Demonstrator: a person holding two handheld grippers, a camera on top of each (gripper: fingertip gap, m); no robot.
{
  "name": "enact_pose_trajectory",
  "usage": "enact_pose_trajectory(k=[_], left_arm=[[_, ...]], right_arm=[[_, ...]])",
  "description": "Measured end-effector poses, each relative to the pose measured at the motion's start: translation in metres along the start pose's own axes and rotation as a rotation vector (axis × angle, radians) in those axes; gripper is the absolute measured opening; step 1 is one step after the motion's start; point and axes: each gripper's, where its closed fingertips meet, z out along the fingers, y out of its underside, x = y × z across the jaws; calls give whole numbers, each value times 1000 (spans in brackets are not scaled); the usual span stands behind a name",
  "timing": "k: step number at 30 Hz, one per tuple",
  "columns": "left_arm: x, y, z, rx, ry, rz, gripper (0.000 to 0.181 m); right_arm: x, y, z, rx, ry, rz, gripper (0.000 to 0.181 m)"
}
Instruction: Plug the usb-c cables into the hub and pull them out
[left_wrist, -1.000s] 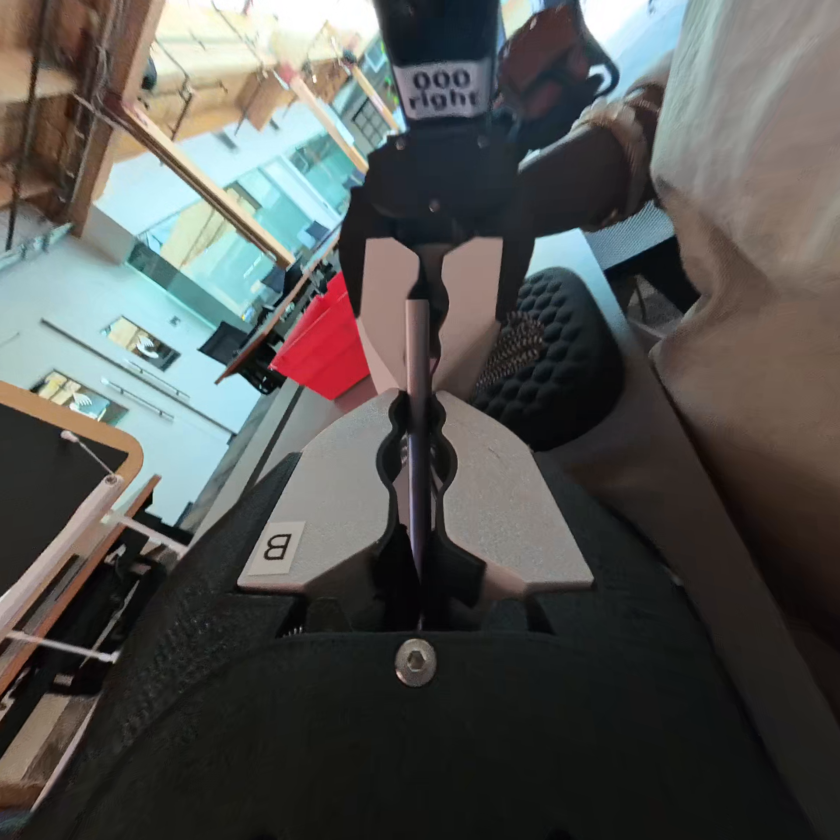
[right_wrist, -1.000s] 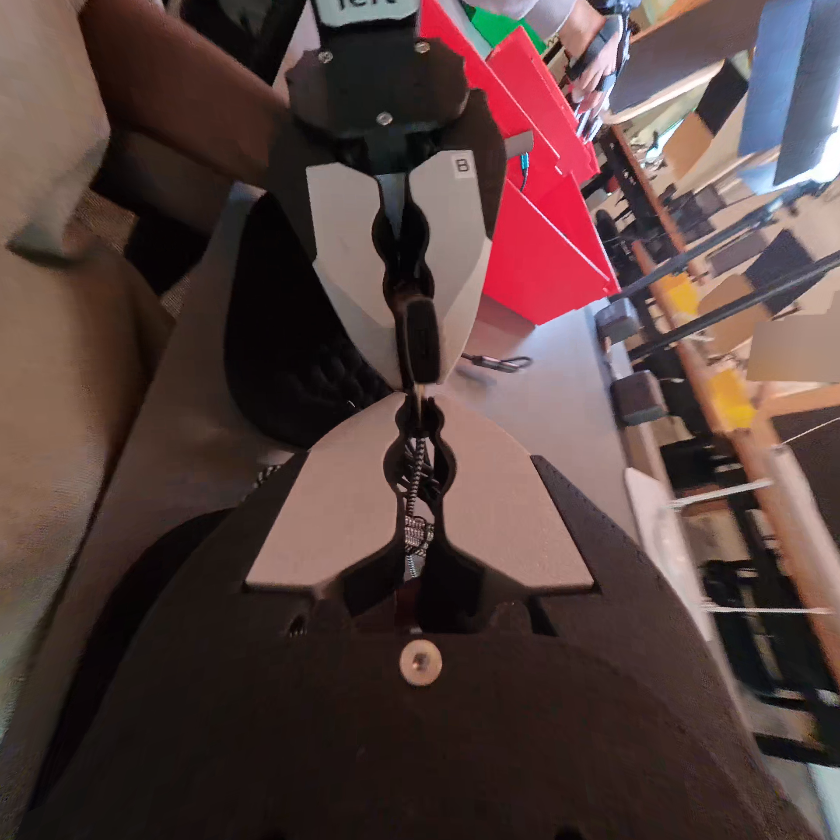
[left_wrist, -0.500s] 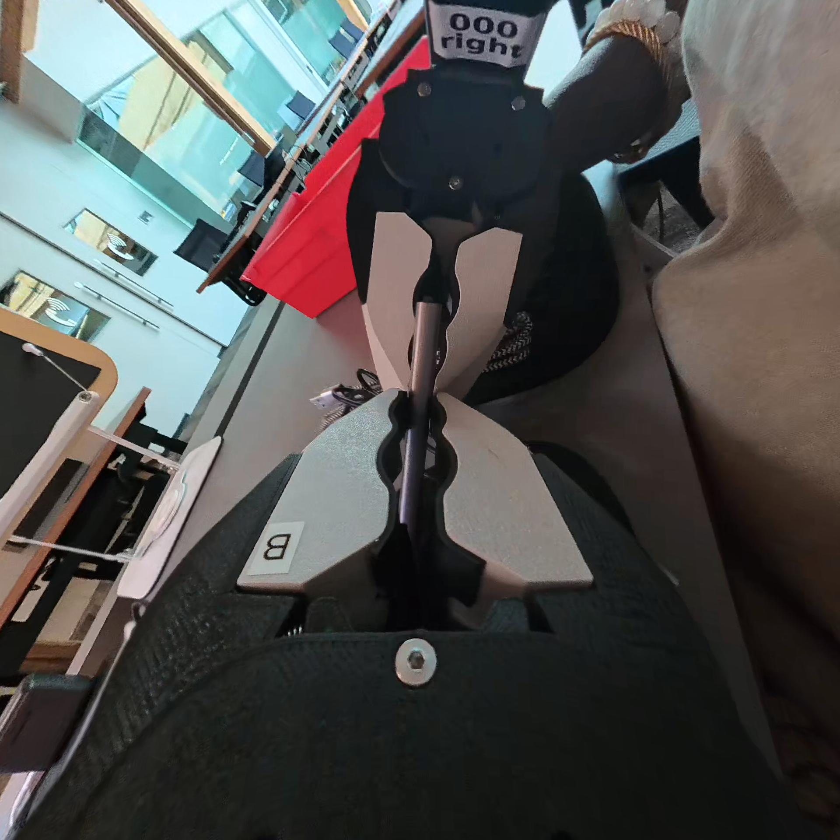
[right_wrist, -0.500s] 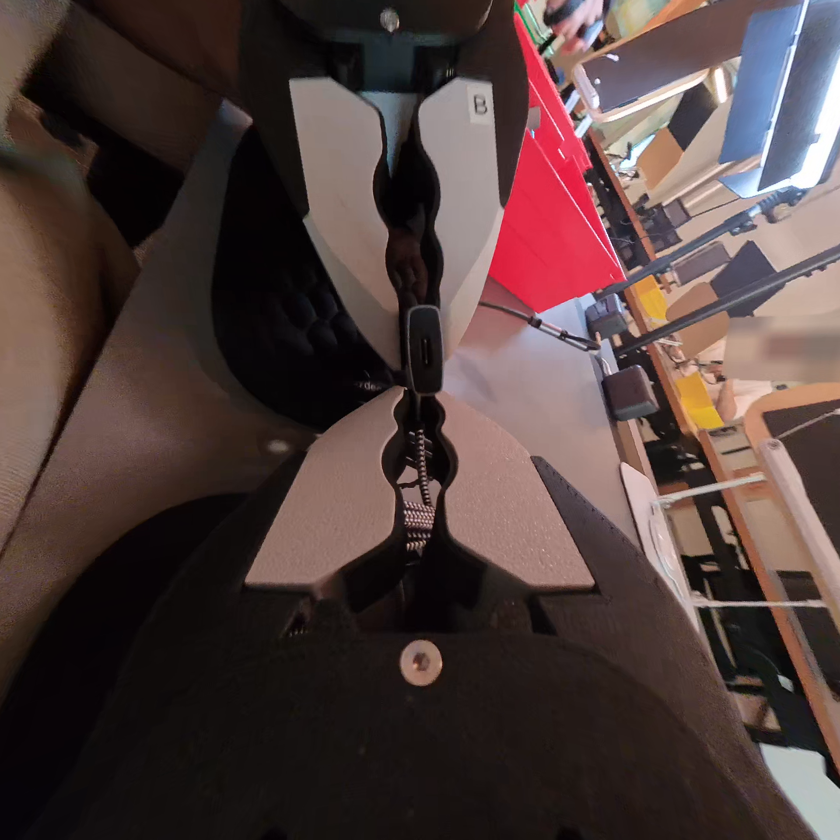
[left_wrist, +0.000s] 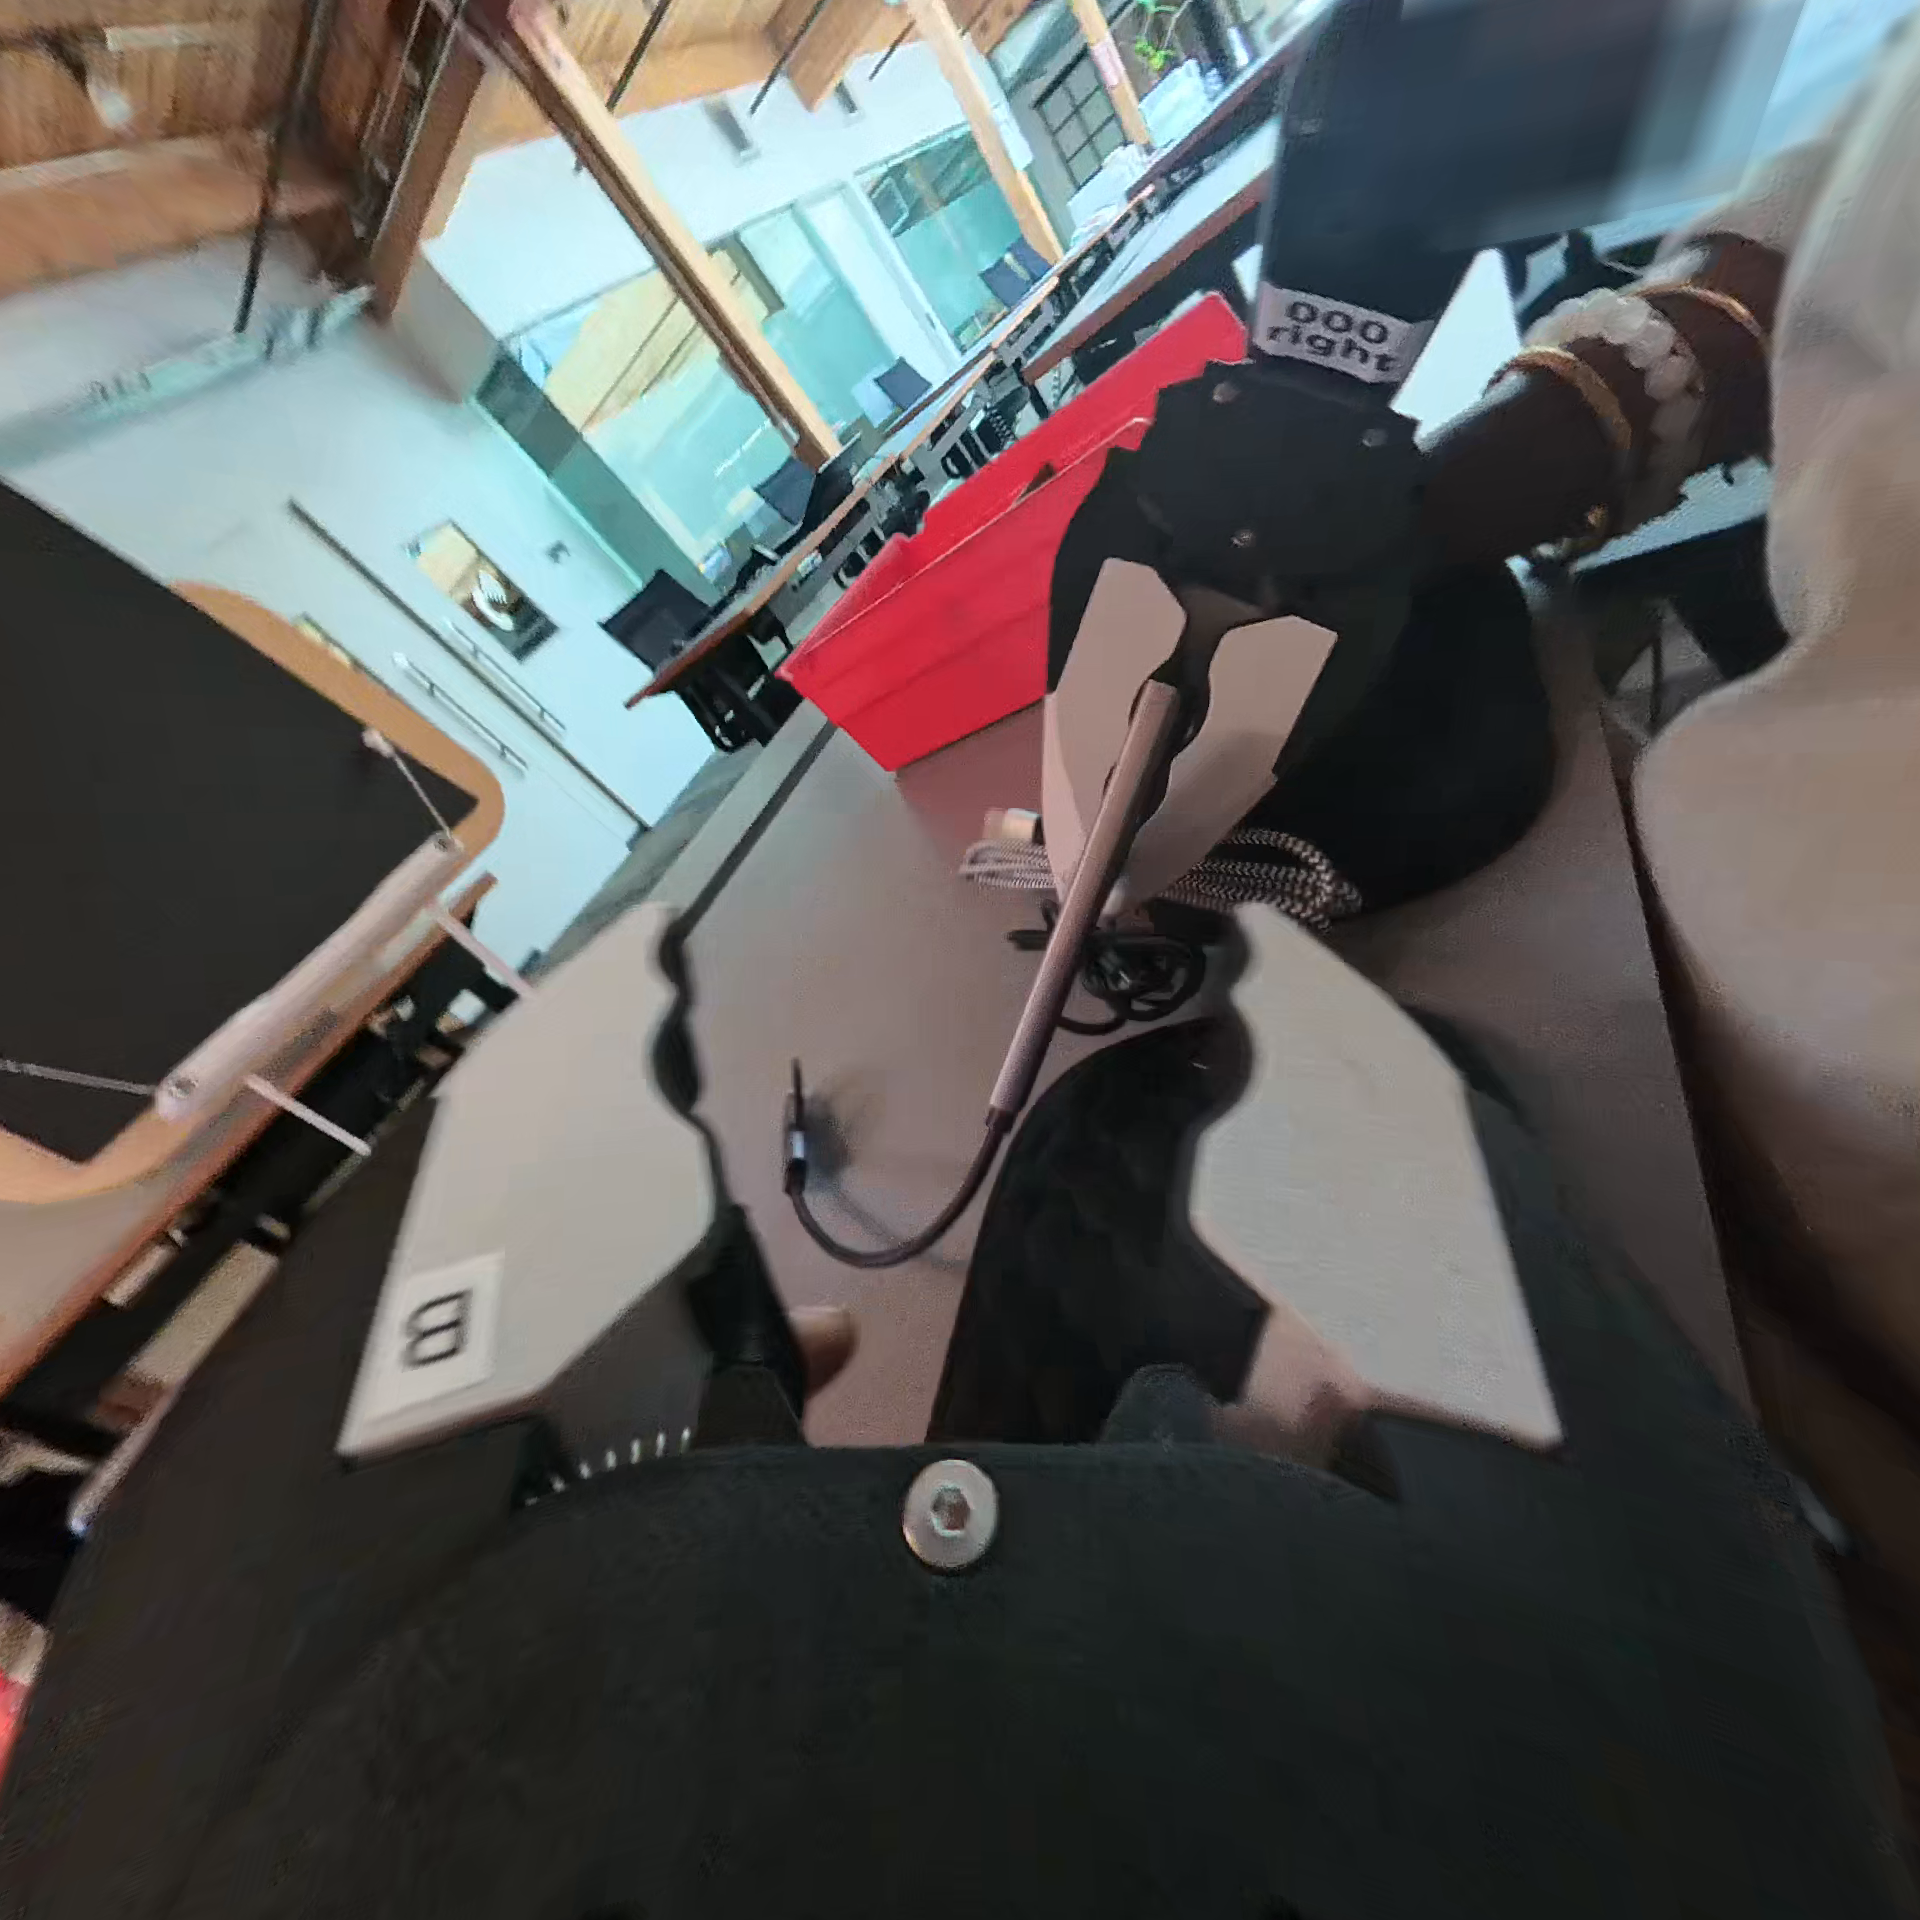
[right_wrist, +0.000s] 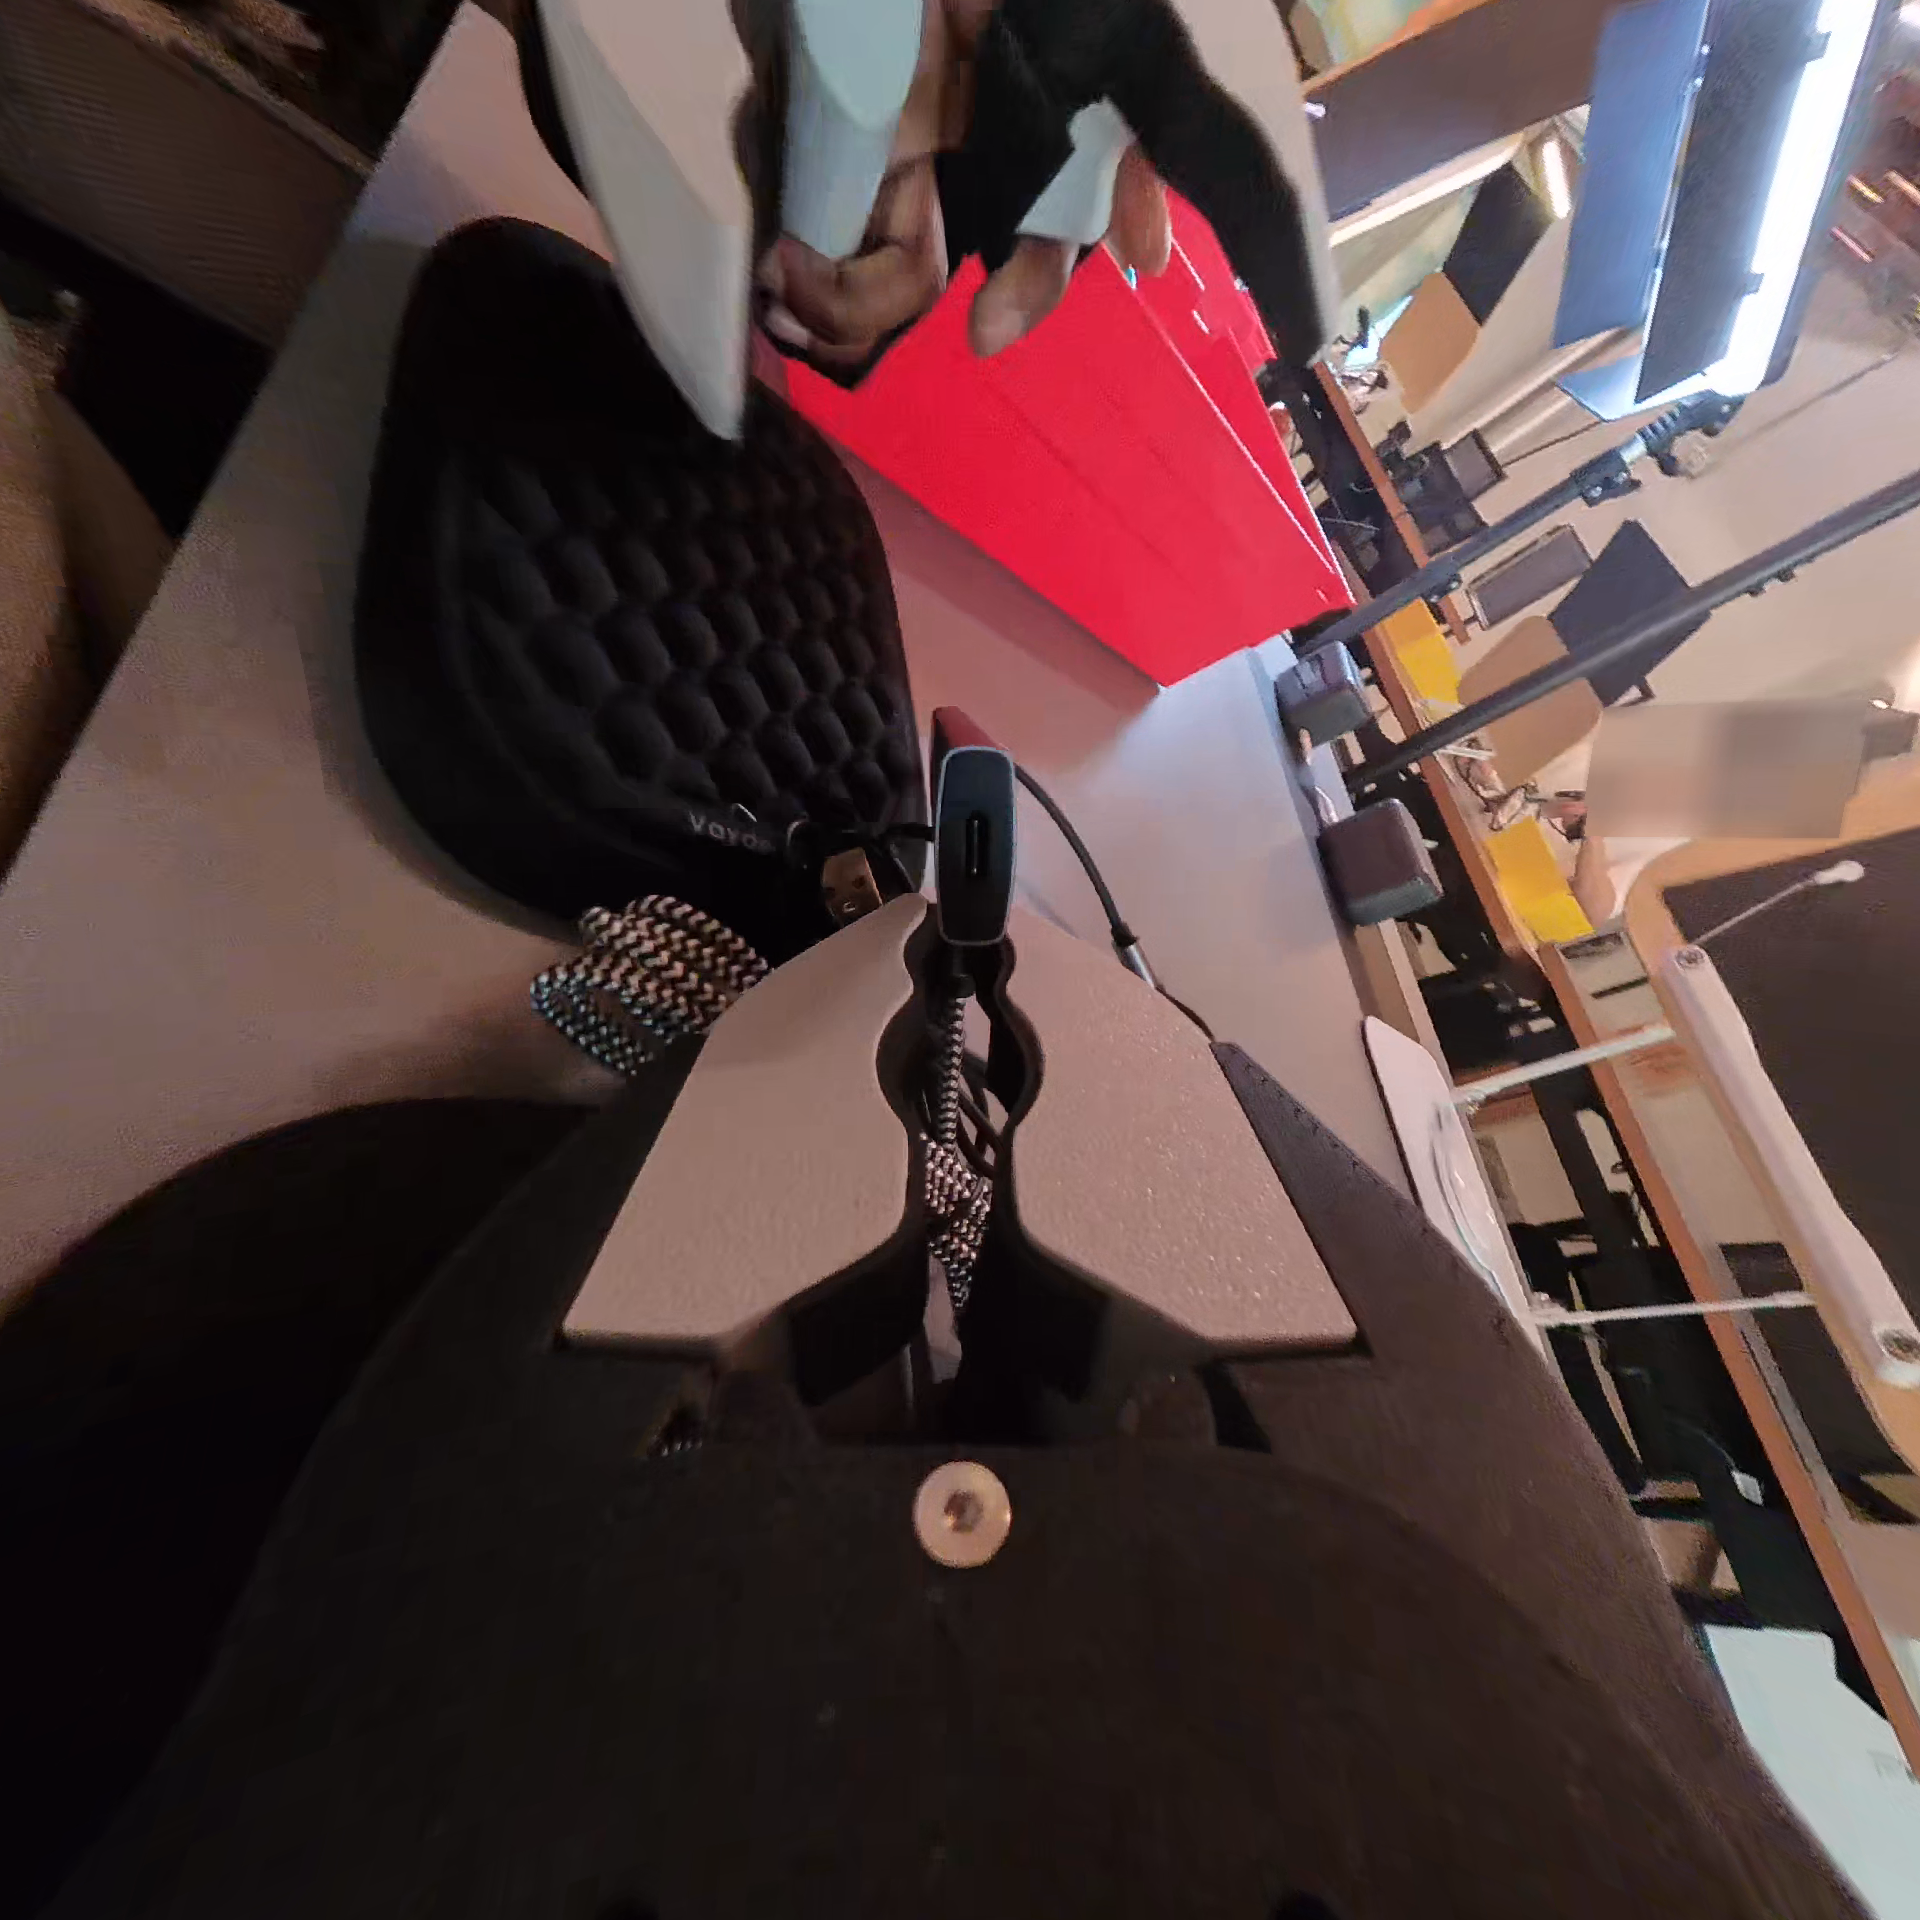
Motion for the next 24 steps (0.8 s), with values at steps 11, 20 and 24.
enact_pose_trajectory(k=[11,20,24], left_arm=[[28,5,47,-82,69,236,71],[42,14,53,-95,106,284,26],[44,13,54,-80,120,329,23]], right_arm=[[-6,-2,6,-26,-4,-48,5],[-6,-3,5,-18,-6,-33,5],[-7,-3,5,-12,-20,-19,5]])
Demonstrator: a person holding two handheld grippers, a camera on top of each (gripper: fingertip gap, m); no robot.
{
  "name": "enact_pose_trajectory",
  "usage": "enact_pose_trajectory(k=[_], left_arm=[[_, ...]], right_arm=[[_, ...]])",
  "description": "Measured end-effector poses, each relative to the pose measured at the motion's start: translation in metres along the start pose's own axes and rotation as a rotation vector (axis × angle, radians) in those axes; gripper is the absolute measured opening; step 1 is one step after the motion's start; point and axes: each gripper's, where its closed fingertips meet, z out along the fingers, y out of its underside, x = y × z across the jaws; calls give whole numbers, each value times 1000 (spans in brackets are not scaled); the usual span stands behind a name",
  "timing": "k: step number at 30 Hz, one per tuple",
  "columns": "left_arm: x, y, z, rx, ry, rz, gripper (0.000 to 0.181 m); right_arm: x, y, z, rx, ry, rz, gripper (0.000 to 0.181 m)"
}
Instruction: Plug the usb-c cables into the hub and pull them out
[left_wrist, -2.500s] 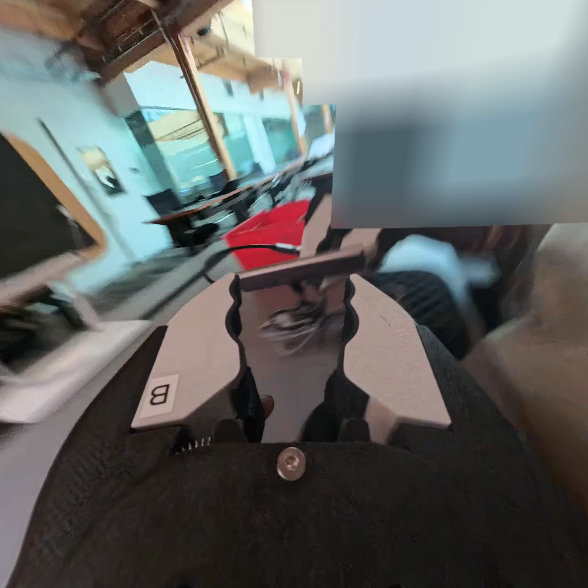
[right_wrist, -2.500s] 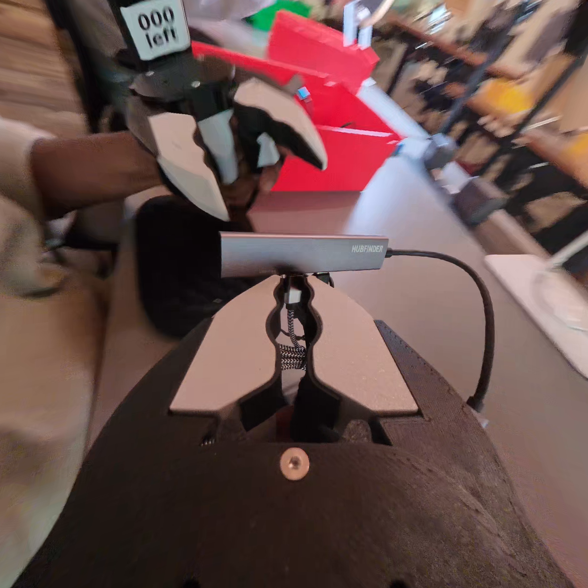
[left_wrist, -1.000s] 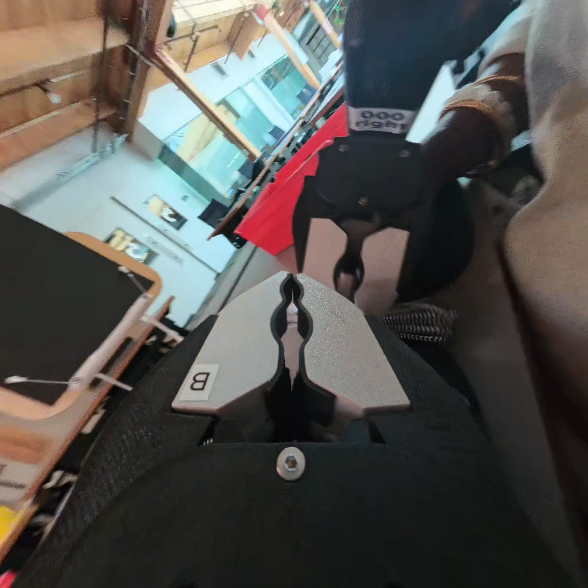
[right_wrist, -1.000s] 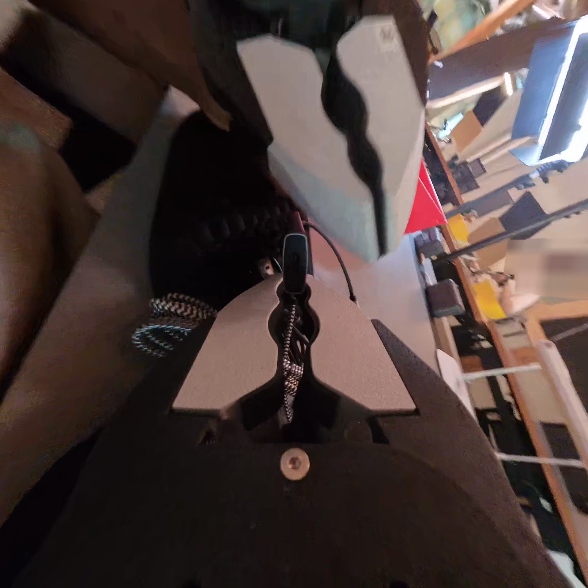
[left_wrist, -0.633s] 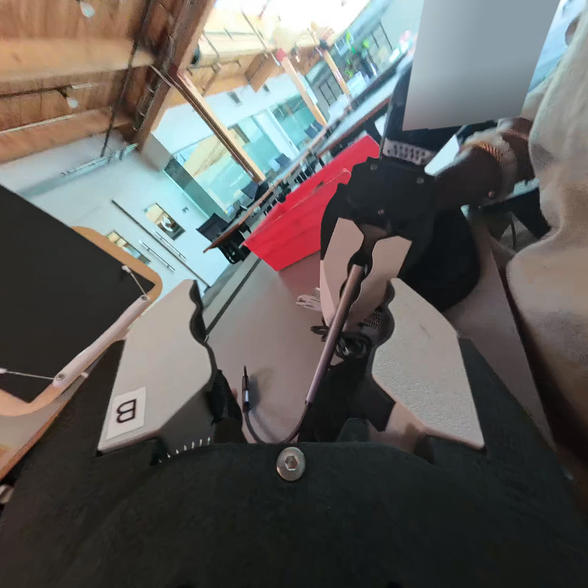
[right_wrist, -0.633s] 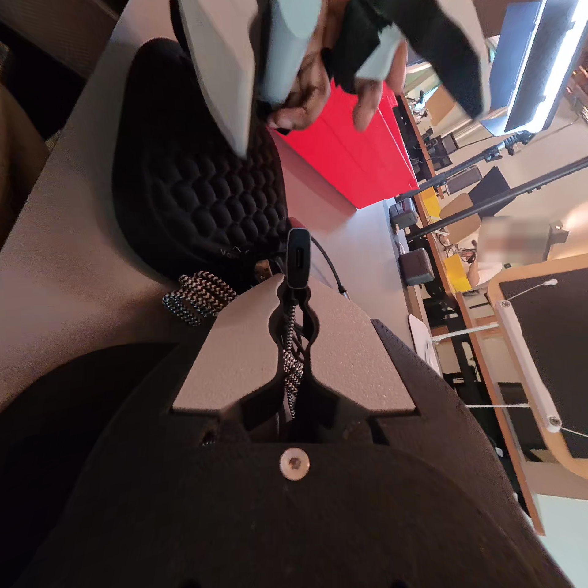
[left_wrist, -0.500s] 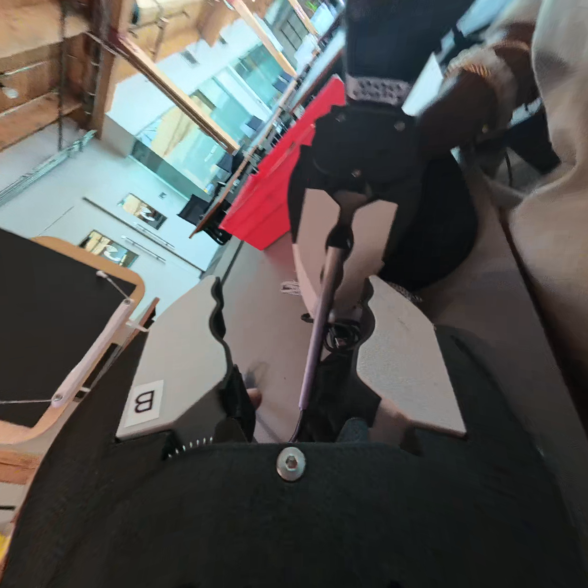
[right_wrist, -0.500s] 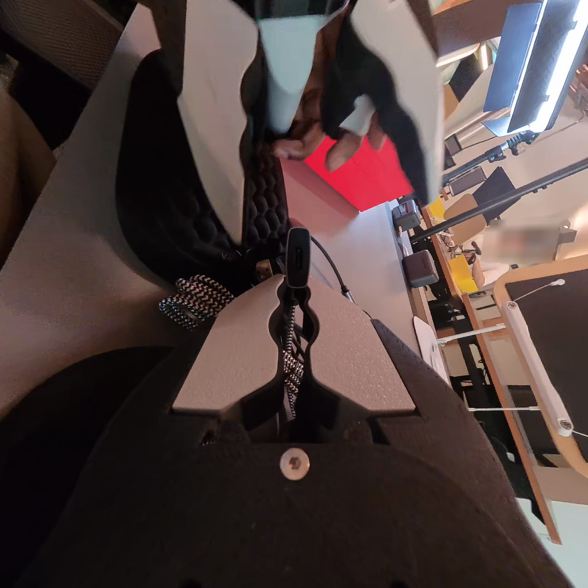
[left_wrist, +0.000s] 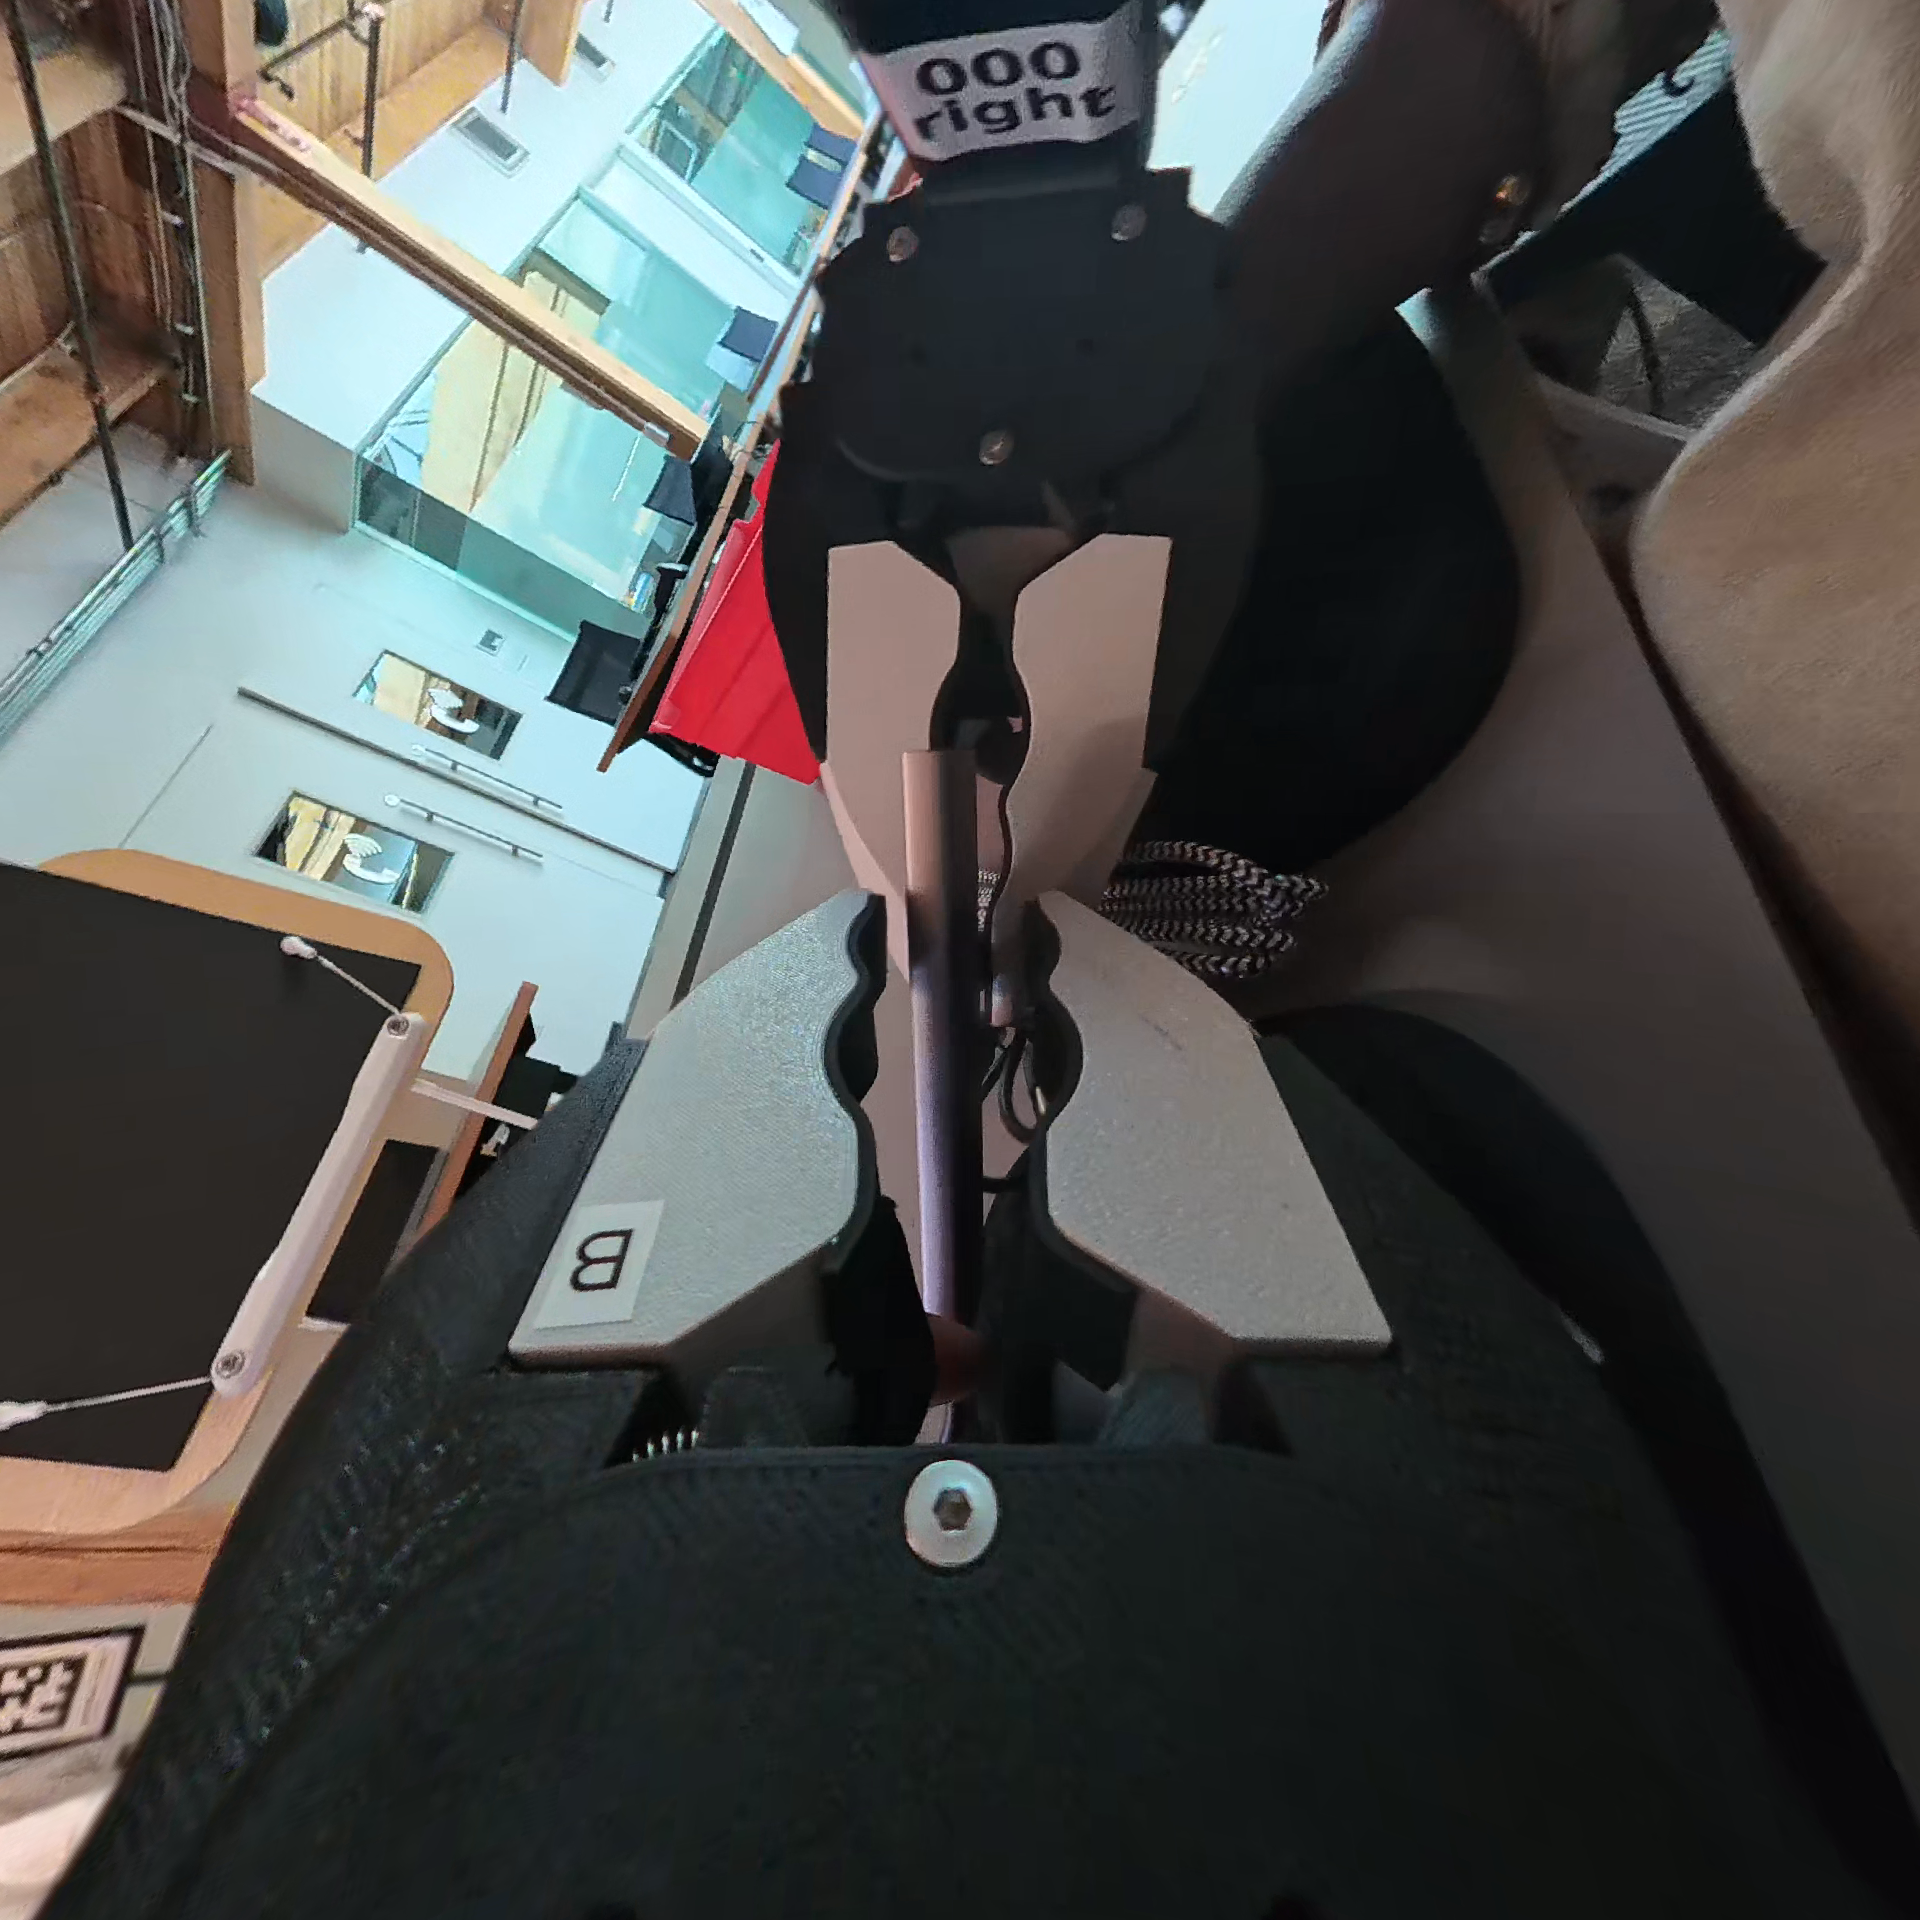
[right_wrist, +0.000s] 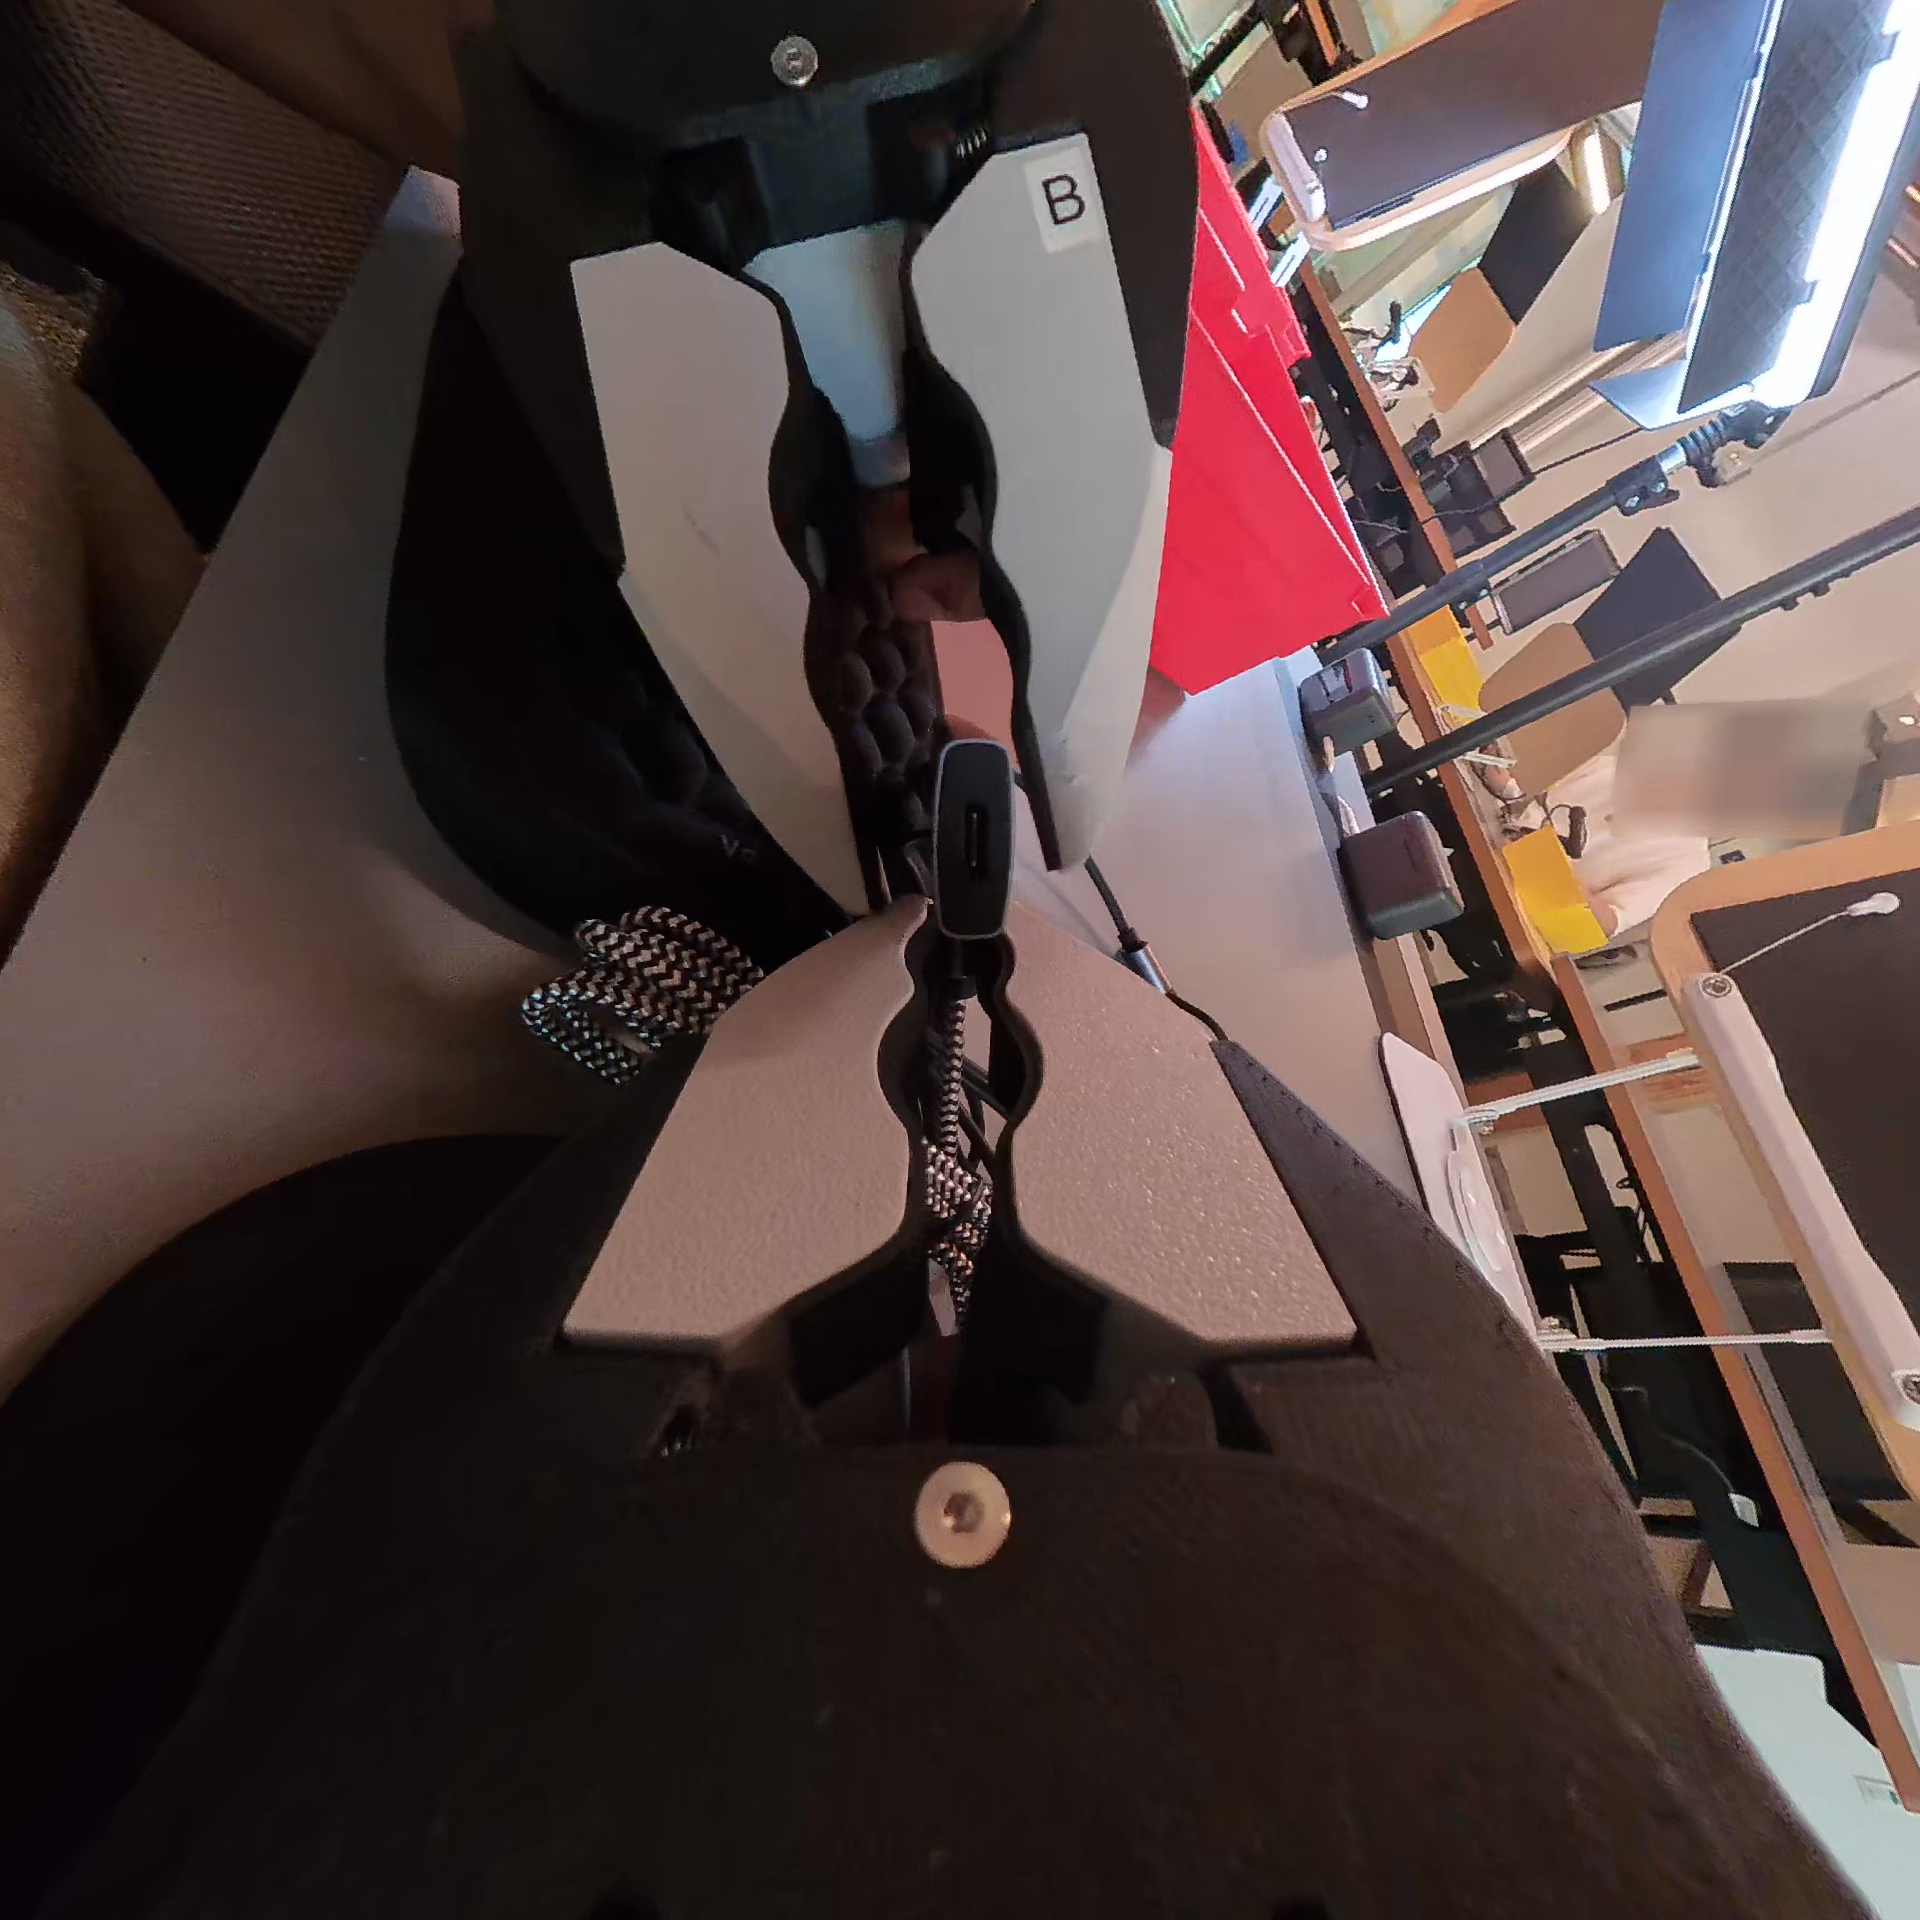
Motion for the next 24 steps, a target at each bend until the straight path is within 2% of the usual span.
enact_pose_trajectory(k=[5,9,10,17,20,24], left_arm=[[10,-7,4,29,69,66,25],[19,-9,5,25,168,19,19],[17,-10,3,26,154,15,8],[1,-12,-5,41,42,-55,7],[5,-7,-10,-17,36,-26,8],[11,3,-19,-95,16,-15,8]], right_arm=[[-4,0,1,-11,-13,-29,5],[-9,-1,1,-29,-14,-109,5],[-10,-2,1,-32,-5,-144,5],[-1,-11,2,-13,24,-157,5],[-3,-9,6,-73,-4,-238,6],[-9,-7,11,-40,-25,-232,7]])
